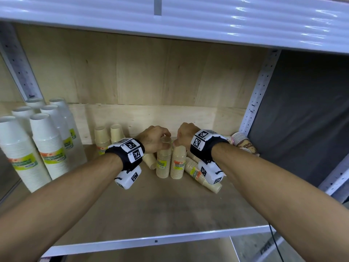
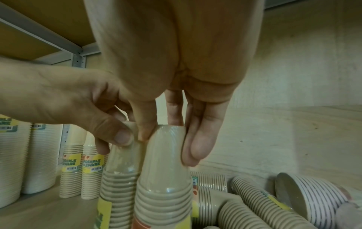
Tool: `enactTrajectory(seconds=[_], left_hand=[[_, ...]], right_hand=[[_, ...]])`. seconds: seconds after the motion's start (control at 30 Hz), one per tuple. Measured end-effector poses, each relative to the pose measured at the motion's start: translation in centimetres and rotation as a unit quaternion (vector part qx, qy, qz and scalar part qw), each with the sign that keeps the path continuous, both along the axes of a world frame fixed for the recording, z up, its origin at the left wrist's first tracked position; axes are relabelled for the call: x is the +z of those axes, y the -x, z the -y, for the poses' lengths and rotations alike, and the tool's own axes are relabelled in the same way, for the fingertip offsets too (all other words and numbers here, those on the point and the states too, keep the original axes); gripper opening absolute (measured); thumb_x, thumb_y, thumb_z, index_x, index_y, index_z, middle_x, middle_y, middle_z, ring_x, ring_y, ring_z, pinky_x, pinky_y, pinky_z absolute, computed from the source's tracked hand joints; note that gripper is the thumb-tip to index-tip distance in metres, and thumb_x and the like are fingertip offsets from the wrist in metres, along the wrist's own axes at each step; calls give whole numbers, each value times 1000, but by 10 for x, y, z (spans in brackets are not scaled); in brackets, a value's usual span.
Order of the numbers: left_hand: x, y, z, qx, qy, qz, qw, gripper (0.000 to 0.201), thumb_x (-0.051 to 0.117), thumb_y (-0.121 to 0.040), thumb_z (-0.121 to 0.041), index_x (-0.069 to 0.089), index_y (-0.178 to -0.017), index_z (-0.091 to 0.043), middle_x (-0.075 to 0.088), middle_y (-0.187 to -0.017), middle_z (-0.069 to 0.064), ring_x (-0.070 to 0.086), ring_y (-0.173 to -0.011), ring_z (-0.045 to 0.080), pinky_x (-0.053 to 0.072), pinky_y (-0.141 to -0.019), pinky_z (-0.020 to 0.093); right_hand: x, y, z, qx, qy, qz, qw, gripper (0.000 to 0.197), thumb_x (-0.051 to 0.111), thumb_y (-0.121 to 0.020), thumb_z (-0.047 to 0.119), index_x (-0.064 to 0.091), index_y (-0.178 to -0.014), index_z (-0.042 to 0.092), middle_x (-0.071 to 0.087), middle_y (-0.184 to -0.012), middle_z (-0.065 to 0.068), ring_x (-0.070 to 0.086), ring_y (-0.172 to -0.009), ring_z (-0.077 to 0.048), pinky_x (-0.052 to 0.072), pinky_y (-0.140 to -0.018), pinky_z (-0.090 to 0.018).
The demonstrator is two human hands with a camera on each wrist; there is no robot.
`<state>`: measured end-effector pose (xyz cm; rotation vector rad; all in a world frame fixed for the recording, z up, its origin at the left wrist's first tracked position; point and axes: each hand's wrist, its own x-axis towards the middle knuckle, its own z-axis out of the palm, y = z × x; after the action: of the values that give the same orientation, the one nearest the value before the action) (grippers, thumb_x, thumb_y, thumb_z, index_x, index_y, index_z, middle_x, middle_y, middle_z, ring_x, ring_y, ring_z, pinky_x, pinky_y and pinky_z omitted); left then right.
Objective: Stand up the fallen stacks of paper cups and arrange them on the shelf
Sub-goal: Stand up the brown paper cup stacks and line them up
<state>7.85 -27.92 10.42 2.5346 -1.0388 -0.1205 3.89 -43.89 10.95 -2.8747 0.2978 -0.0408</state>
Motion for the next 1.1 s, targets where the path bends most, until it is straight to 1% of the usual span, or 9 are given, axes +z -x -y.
enactTrajectory(seconds=[0.07, 0.1, 0.23, 0.4, 0.53, 0.67, 0.73, 0.93, 1.1], left_hand=[[-1, -1, 0, 11, 1, -10, 1000, 51, 70, -85, -37, 57, -131, -21, 62, -124, 3, 59, -108, 20, 46, -85, 29], [-2, -1, 0, 10, 3, -24, 1000, 54, 71, -84, -36, 55, -134, -23, 61, -125, 2, 58, -110, 20, 45, -86, 28], [-2, 1, 1, -6, -6, -30, 1000, 51, 69, -87, -28, 54, -135, -20, 57, -134, 0, 54, -121, 19, 41, -88, 24], [-3, 0, 3, 21, 3, -12, 1000, 49, 71, -84, -39, 60, -128, -20, 62, -125, 2, 57, -110, 20, 44, -82, 27], [-3, 1, 1, 3, 3, -33, 999, 53, 69, -85, -32, 53, -134, -24, 57, -133, 0, 56, -114, 19, 43, -84, 26], [1, 0, 0, 7, 2, -29, 1000, 45, 68, -86, -30, 58, -130, -23, 61, -128, 2, 57, -109, 20, 46, -83, 28], [1, 1, 1, 13, 6, -34, 999, 45, 69, -86, -32, 59, -128, -22, 61, -126, 3, 57, -109, 20, 46, -83, 28], [5, 5, 1, 22, 16, -47, 999, 45, 72, -84, -32, 61, -126, -20, 60, -122, 3, 56, -108, 19, 45, -83, 28], [15, 13, -6, 21, -7, -40, 999, 39, 72, -84, -29, 64, -121, -20, 55, -111, -4, 54, -100, 15, 43, -77, 26]], right_hand=[[0, 1, 0, 0, -4, 6, 1000, 52, 78, -79, 37, 62, -113, 0, 64, -111, -14, 62, -95, -26, 39, -63, -27], [0, 0, 1, 2, -9, 2, 1000, 53, 78, -79, 37, 62, -112, 0, 64, -109, -14, 61, -92, -25, 39, -62, -27], [1, 0, 3, 6, -22, -8, 1000, 51, 79, -77, 39, 65, -104, -1, 57, -89, -10, 55, -78, -20, 31, -47, -24], [-1, 1, 2, 6, -18, 3, 1000, 52, 79, -78, 38, 62, -108, -1, 62, -101, -13, 54, -82, -20, 38, -58, -26], [2, 2, 3, 8, -29, -6, 1000, 50, 78, -79, 38, 62, -107, -1, 52, -90, -9, 52, -79, -20, 30, -47, -24], [2, 2, 2, 6, -21, 5, 1000, 43, 78, -80, 36, 62, -103, 3, 56, -93, -11, 50, -80, -19, 31, -51, -24], [3, 3, 0, 2, -21, 4, 1000, 48, 78, -79, 37, 63, -107, 1, 58, -95, -9, 52, -80, -18, 34, -51, -24], [7, 8, -3, -4, -28, -12, 1000, 45, 80, -77, 36, 65, -100, 0, 57, -86, -6, 55, -75, -18, 32, -45, -22], [12, 16, -6, 0, -16, -16, 1000, 34, 78, -78, 33, 66, -94, 5, 59, -80, -6, 57, -74, -19, 38, -51, -23]])
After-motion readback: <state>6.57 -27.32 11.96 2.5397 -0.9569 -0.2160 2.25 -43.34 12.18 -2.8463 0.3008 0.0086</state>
